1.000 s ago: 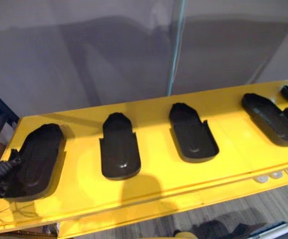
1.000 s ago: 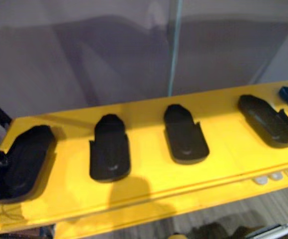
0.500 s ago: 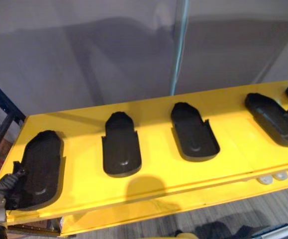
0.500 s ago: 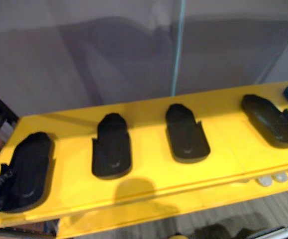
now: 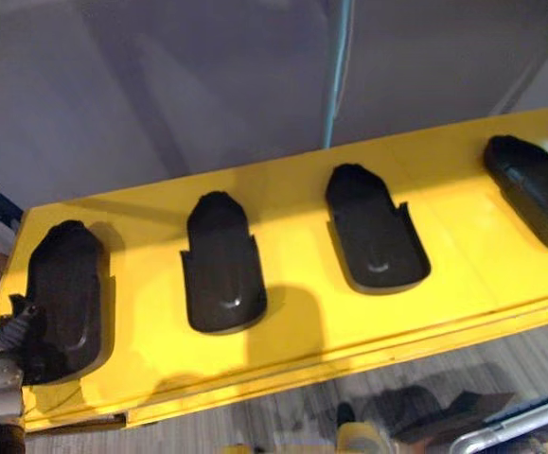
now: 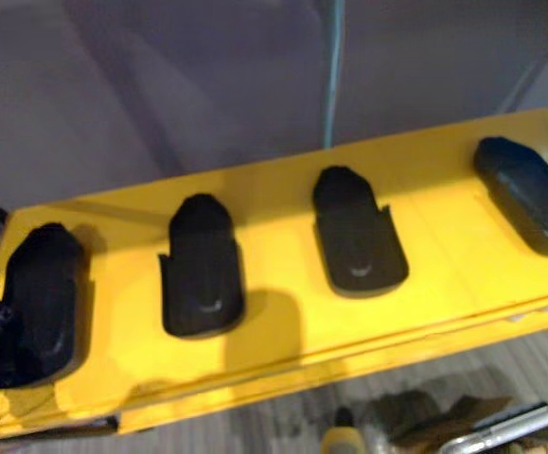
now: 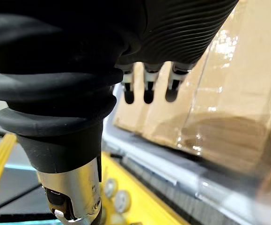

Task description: Walk over and take plastic housings, then place them on the shelf

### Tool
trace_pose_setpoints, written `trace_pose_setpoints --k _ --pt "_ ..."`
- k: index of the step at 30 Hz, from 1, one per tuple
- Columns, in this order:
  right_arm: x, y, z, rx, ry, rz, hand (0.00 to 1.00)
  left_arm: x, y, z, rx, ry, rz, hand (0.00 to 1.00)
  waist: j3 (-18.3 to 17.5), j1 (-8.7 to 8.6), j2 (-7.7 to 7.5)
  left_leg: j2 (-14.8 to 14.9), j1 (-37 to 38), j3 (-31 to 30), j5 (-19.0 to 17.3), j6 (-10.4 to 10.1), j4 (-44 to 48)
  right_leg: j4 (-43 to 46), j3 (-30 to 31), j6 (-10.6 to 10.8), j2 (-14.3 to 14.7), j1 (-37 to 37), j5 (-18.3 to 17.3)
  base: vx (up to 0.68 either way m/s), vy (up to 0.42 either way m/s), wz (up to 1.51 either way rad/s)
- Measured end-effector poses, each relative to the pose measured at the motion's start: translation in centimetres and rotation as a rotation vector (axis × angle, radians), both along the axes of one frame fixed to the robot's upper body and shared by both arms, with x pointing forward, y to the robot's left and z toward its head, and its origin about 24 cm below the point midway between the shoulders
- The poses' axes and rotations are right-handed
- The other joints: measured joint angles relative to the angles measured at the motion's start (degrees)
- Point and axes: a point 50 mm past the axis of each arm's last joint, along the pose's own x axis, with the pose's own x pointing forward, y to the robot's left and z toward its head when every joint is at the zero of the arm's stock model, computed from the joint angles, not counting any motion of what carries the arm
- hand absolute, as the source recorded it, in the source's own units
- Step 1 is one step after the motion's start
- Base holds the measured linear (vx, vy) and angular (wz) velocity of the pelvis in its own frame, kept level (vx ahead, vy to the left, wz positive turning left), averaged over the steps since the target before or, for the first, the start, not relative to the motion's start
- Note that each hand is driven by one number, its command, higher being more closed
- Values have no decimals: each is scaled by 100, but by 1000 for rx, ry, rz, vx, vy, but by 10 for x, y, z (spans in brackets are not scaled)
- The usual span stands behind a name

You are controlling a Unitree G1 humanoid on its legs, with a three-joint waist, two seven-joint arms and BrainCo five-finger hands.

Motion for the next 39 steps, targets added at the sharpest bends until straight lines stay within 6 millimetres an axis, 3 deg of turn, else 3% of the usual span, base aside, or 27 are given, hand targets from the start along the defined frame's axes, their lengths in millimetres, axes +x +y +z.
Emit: trace_pose_setpoints --k 6,12,22,23,33,39 --pt "12 0 1 -3 -32 19 0 10 -5 11 23 -9 -70 100 345 3 72 76 -309 11 -280 111 517 431 142 -3 -11 -349 -102 -62 8 -9" --pt "17 1 2 -4 -41 50 0 14 -3 22 56 -28 -87 100 428 -7 -8 82 -514 2 -384 161 801 777 192 18 -61 -611 -220 -58 3 -1" --pt "19 -7 9 -31 -50 78 0 12 -2 23 63 -27 -79 100 505 -20 67 58 -564 60 -389 173 808 901 282 47 -62 -762 -255 -16 2 -3" --pt "19 -8 9 -31 -51 79 0 12 -2 23 63 -26 -78 0 505 -21 67 58 -564 61 -389 173 808 900 284 47 -62 -763 -255 0 0 0" --pt "19 -7 9 -32 -45 94 0 10 2 24 58 -100 15 0 570 -81 -37 65 -555 70 -391 174 821 892 290 48 -62 -752 -253 0 0 0" --pt "18 1 4 -15 -46 101 0 9 -1 16 -7 -231 219 0 570 -129 -38 90 -547 75 -391 174 825 888 290 48 -40 -740 -252 0 0 0"
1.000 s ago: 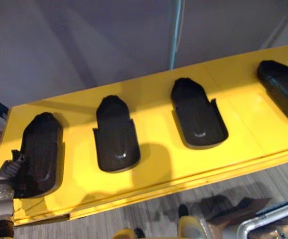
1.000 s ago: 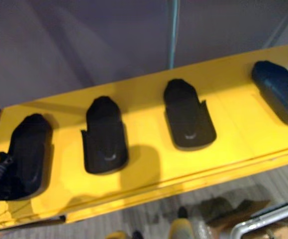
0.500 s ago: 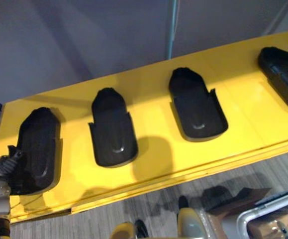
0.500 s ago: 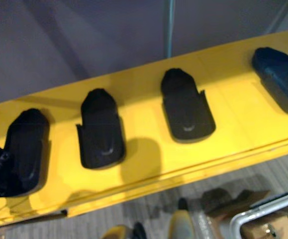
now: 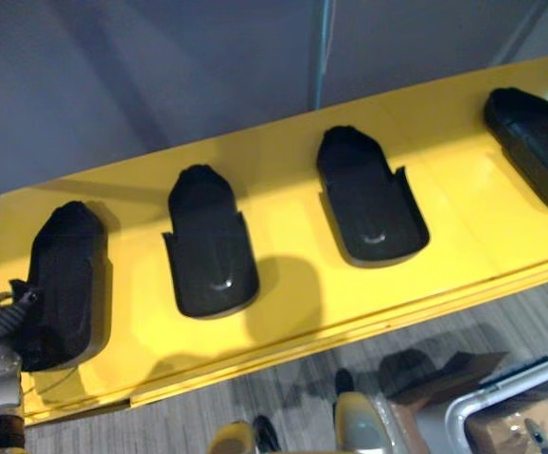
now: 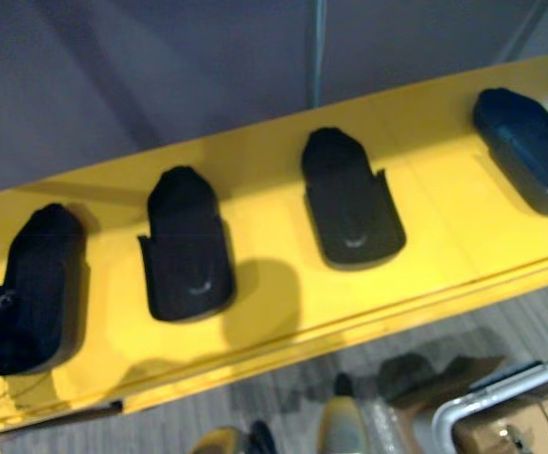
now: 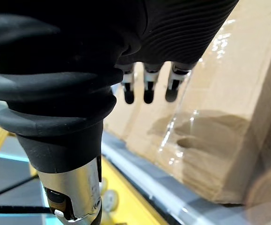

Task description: Walk over and take plastic housings, then place them on the shelf

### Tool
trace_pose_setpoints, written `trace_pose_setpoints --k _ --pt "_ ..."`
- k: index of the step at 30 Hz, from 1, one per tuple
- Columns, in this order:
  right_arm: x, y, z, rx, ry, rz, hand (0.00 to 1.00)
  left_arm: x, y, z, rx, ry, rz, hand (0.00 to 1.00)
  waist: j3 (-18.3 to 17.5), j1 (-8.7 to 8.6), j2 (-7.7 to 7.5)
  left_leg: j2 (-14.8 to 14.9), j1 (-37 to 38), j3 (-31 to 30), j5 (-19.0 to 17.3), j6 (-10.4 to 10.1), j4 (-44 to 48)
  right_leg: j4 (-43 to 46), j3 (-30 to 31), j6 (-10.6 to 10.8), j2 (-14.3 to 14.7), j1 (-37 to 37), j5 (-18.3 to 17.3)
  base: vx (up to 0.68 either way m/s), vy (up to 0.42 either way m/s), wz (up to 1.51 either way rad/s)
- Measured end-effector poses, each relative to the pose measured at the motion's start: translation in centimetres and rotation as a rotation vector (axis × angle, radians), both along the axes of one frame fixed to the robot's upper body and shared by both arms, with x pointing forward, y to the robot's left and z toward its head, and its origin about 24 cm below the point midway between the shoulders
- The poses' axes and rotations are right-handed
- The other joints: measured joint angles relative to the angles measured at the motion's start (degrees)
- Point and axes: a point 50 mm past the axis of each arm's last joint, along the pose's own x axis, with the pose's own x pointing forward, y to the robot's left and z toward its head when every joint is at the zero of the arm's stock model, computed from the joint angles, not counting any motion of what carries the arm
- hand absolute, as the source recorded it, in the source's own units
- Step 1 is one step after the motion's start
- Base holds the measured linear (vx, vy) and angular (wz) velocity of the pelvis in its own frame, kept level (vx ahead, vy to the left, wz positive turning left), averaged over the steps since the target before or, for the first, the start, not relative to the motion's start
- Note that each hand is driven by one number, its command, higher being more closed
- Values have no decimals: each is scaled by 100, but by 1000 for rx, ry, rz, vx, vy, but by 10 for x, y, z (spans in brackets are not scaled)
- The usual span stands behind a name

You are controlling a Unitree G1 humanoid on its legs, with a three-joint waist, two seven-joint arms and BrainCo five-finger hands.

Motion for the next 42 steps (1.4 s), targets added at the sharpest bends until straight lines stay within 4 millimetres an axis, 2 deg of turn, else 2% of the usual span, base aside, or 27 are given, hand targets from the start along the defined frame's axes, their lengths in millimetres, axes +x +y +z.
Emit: trace_pose_setpoints --k 6,9,14,18,19,25,29,35,37,42 --pt "-3 7 -4 3 17 -15 0 2 -5 -3 -82 -152 103 0 -1 -7 -10 27 201 -13 -1 -2 -30 -77 -26 0 27 237 0 0 0 0" --pt "-4 12 -8 13 21 -13 0 7 -10 6 -51 -280 143 0 -6 -3 -32 16 199 -65 -2 -4 -29 -88 -57 4 9 274 2 -19 5 8" --pt "-4 28 -19 64 46 14 0 15 -22 46 82 -522 140 0 -106 5 -71 10 301 -108 4 -7 -62 -127 -119 3 2 408 2 -3 0 3" --pt "-10 36 -26 97 73 5 0 22 -36 82 161 -708 54 0 -236 -9 -80 -50 410 -245 81 -11 -223 -261 -231 14 -47 607 10 14 3 15" --pt "-14 38 -29 110 89 -1 0 22 -40 90 175 -757 23 0 -362 -7 -81 -58 404 -279 99 -13 -260 -307 -286 14 -56 621 10 31 -5 18" --pt "-26 46 -38 150 145 -27 0 17 -62 123 127 -1032 -179 0 -749 28 -43 -126 539 -450 228 -29 -524 -604 -473 17 -86 917 56 34 1 16" --pt "-32 50 -40 160 172 -25 0 -7 -69 117 149 -1107 -160 0 -909 29 -18 -156 587 -557 303 -31 -701 -769 -534 31 -85 1009 93 13 -5 9" --pt "-45 65 -49 213 205 -51 0 -53 -84 72 184 -1075 109 0 -1028 169 -147 -170 574 -747 383 -68 -842 -927 -769 36 -79 1125 120 8 -15 16" --pt "-45 72 -52 228 218 -37 0 -66 -90 64 198 -1071 190 0 -1038 174 -163 -170 581 -869 385 -65 -858 -1002 -845 21 -81 1215 128 7 -20 23" --pt "-49 86 -56 256 249 -23 0 -87 -108 71 242 -1178 260 0 -1087 266 -247 -160 583 -1026 391 -55 -862 -1085 -976 11 -96 1355 122 5 -16 19"
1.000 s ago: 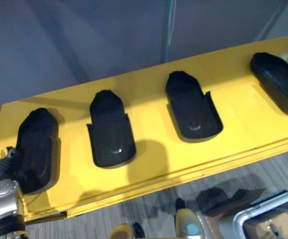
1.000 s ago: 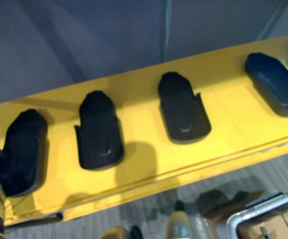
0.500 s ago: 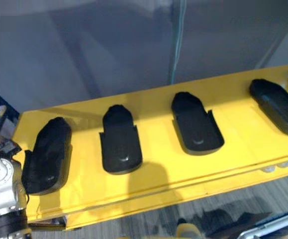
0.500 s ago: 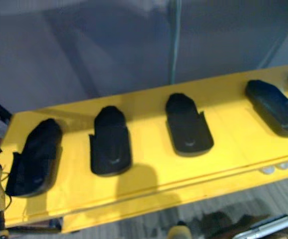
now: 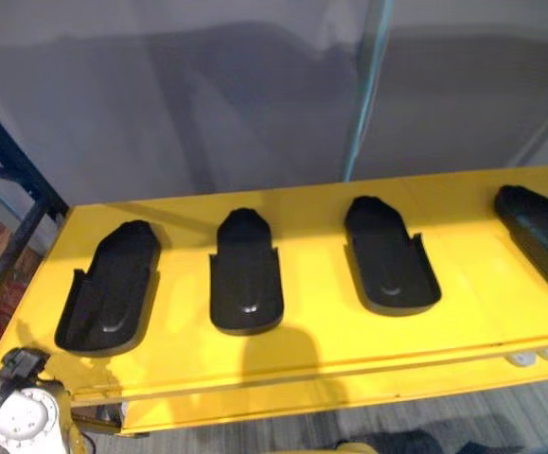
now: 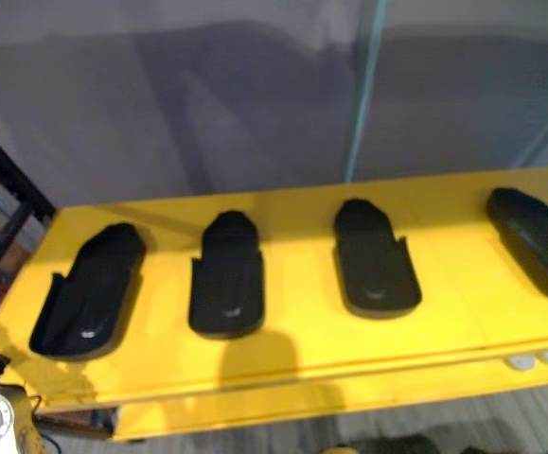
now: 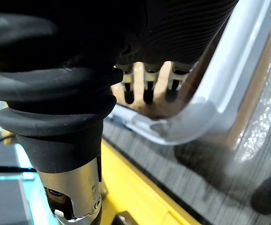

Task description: Walk over and take plastic housings, then place them on the shelf

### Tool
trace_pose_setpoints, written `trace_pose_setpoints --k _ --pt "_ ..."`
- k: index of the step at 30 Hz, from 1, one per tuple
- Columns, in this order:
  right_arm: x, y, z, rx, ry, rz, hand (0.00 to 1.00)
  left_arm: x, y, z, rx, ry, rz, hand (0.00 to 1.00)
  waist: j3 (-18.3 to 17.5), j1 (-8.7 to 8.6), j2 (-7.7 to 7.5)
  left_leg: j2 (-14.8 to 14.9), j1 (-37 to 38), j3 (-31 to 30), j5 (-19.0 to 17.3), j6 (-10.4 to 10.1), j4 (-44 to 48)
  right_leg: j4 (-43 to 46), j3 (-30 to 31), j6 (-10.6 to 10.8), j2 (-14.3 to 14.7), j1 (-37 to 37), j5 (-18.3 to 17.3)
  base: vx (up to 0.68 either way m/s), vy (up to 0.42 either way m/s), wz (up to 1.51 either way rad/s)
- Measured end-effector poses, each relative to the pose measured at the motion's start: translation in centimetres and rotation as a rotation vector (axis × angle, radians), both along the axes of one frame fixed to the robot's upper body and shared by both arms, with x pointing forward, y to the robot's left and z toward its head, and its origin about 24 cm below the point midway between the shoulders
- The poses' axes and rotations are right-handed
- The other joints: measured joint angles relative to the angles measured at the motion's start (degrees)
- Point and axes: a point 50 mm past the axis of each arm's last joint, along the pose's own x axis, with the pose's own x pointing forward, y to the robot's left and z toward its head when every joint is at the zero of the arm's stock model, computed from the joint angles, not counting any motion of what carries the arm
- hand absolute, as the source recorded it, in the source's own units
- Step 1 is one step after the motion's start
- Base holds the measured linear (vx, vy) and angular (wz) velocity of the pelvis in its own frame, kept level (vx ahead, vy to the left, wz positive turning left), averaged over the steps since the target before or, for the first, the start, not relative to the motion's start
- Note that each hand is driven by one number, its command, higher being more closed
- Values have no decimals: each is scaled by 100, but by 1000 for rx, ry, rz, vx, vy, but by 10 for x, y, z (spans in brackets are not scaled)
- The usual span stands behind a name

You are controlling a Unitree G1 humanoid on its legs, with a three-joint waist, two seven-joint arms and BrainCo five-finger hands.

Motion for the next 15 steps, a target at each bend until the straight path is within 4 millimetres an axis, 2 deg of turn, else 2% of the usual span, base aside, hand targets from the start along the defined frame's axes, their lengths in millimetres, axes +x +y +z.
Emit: trace_pose_setpoints --k 1,8,15 --pt "-3 1 0 3 10 11 0 -1 -4 1 -2 -15 -7 100 1 32 4 2 3 -35 1 2 -1 -23 -51 0 -10 38 0 -2 -17 17" --pt "7 10 -3 30 -1 67 0 0 -16 -8 -38 16 -40 100 2 43 12 -24 -10 -214 61 9 -82 -72 -238 -6 -17 120 -6 -13 -23 13" --pt "13 19 -8 66 2 111 0 10 -23 -40 -213 68 -108 100 0 48 -8 -29 -89 -296 70 -8 -61 -80 -313 -9 -13 102 -12 -4 -14 6"
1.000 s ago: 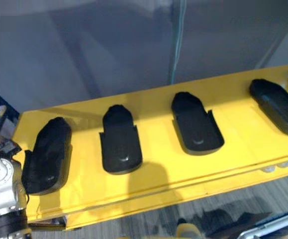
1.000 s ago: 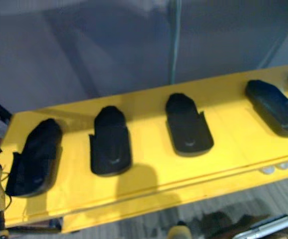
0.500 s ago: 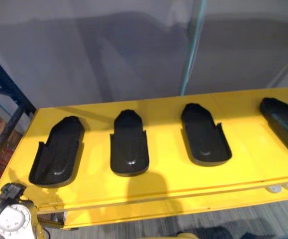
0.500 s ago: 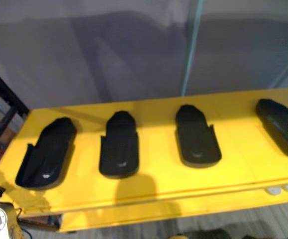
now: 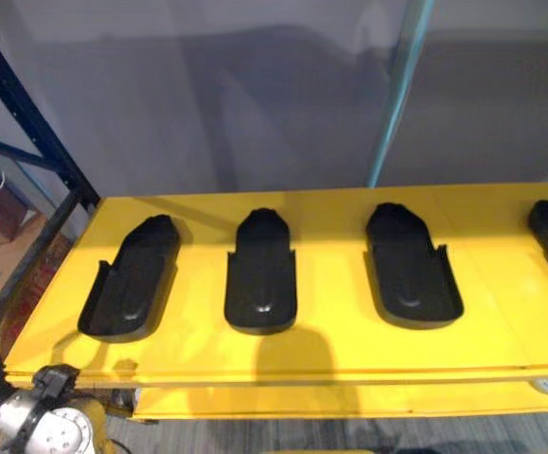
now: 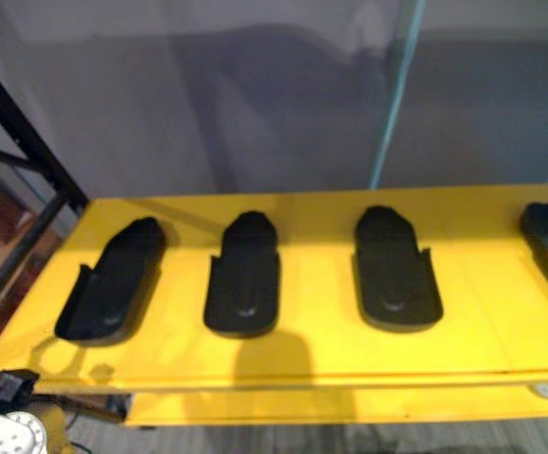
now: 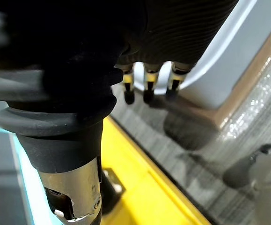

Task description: Walk over and take plastic housings, then place them on the shelf

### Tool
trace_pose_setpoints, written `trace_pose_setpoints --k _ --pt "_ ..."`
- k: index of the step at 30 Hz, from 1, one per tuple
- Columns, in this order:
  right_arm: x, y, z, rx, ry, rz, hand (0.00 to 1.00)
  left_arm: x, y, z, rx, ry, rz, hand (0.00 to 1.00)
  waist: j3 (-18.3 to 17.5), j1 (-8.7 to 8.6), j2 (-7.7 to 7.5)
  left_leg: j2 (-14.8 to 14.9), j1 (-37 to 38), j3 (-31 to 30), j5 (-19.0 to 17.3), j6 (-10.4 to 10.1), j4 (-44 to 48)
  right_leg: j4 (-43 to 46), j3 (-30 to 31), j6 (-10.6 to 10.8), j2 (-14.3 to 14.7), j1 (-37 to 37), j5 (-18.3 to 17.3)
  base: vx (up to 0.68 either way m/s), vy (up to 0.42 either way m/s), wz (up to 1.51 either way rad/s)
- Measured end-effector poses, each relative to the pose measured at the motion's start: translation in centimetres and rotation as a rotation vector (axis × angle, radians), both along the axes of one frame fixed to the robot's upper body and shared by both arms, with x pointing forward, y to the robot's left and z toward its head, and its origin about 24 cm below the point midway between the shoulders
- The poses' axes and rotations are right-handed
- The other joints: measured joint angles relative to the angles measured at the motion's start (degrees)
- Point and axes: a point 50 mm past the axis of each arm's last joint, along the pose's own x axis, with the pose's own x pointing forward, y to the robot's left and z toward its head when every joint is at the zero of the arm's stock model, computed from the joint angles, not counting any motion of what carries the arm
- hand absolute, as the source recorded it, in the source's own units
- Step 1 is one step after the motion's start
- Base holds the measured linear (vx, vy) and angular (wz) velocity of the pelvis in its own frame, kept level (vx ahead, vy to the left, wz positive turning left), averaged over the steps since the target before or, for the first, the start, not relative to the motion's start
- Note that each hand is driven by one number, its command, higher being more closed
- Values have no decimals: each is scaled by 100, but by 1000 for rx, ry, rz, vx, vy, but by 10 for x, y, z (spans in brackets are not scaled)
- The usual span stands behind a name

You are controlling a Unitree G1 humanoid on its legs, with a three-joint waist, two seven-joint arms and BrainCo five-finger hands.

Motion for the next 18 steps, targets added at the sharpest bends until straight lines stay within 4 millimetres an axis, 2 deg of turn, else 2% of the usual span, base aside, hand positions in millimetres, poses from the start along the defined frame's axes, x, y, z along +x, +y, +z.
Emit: trace_pose_setpoints --k 8,18 --pt "4 0 0 7 -18 -8 0 3 1 -33 -195 65 9 100 -76 -7 -151 -12 21 13 1 -1 -56 -140 -25 -8 -2 48 46 0 0 0" --pt "7 5 -2 25 -16 20 0 15 -17 -48 -277 103 -79 100 -71 -21 -128 -18 112 111 3 -5 -115 -250 14 -28 -6 115 96 5 -5 -4"
